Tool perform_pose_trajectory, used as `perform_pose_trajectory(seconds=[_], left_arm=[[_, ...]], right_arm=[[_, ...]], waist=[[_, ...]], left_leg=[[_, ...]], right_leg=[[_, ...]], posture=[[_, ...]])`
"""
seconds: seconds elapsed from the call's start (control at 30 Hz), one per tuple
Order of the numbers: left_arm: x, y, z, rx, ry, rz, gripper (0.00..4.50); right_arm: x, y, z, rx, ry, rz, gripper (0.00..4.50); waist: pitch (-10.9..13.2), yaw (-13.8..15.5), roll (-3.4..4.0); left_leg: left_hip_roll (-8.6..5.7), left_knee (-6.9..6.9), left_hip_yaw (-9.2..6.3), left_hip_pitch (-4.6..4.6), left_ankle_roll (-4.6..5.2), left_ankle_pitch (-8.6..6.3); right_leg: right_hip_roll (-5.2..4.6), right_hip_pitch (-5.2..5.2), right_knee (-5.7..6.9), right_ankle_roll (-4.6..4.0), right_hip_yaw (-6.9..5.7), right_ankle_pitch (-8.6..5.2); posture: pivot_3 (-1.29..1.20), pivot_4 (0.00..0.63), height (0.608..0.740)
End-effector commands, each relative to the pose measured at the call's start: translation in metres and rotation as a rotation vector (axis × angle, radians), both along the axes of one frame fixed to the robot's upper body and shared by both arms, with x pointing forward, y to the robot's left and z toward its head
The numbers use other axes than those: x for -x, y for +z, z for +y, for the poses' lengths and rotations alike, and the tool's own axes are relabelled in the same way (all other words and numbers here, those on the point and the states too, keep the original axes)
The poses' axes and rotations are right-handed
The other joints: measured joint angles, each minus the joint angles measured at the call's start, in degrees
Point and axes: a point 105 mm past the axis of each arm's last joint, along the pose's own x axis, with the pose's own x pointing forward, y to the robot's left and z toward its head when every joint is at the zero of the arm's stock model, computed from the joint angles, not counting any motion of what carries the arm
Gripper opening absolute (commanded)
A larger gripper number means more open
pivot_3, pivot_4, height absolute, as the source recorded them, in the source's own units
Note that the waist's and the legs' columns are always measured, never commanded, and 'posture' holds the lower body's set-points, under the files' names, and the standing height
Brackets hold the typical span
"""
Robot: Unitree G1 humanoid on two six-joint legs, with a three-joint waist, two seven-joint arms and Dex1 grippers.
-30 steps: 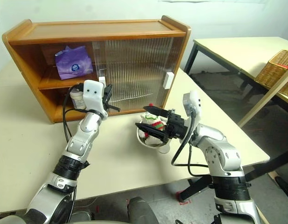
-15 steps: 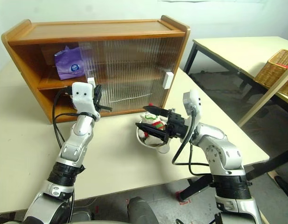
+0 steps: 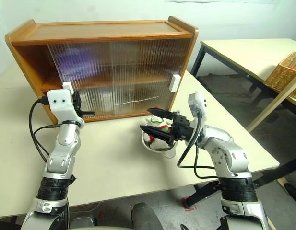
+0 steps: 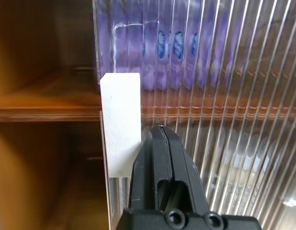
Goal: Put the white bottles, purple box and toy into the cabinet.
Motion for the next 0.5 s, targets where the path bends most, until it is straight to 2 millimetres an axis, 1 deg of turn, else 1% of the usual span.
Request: perform_pose_trajectory(seconds=[0.03,0.1,0.13,0.23,0.37,0.5], left_arm=[[0.004,-0.002,0.024,-0.006,0.087,0.007,0.01],[0.005,-0.001,0.03,-0.008,0.106,0.004,0.01],[0.005,-0.001,0.037,-0.01,0.126,0.004,0.01],[0.006,0.001,0.051,-0.018,0.166,-0.002,0.01],[0.009,0.006,0.058,-0.03,0.188,-0.021,0.01],[0.011,0.005,0.065,-0.031,0.211,-0.021,0.01]], right_arm=[[-0.002,0.0,0.002,0.001,0.013,-0.001,4.5],[-0.002,0.0,0.003,0.0,0.016,-0.001,4.5],[-0.003,0.0,0.003,-0.001,0.017,-0.002,4.5],[-0.003,-0.001,0.003,-0.002,0.021,-0.002,4.5],[-0.004,-0.001,0.003,-0.002,0.025,-0.002,4.5],[-0.004,-0.002,0.005,-0.004,0.027,-0.003,4.5]], waist=[[0.0,0.18,0.0],[0.0,0.44,0.0],[0.0,0.57,0.0],[0.0,0.81,0.0],[0.0,1.16,-0.01],[0.01,1.16,-0.02]], left_leg=[[0.0,-0.01,0.0,0.01,0.0,0.0],[0.0,-0.02,0.0,0.01,0.0,0.0],[0.0,-0.02,0.01,0.01,0.0,0.0],[0.0,-0.03,0.02,0.02,0.0,0.0],[0.0,-0.04,0.03,0.02,-0.01,0.0],[0.0,-0.06,0.11,0.06,-0.01,0.0]], right_leg=[[0.0,0.0,0.0,-0.01,0.0,0.01],[0.0,0.0,0.0,-0.04,0.0,0.03],[0.0,0.0,0.0,-0.26,0.01,0.15],[0.0,0.0,0.0,-0.35,0.02,0.21],[0.0,0.0,0.0,-0.39,0.04,0.23],[0.0,-0.01,0.0,-0.41,0.11,0.24]], posture=[[-0.16,0.0,0.74],[-0.16,0.0,0.74],[-0.15,0.0,0.74],[-0.15,0.0,0.74],[-0.15,0.0,0.74],[-0.14,0.0,0.74]])
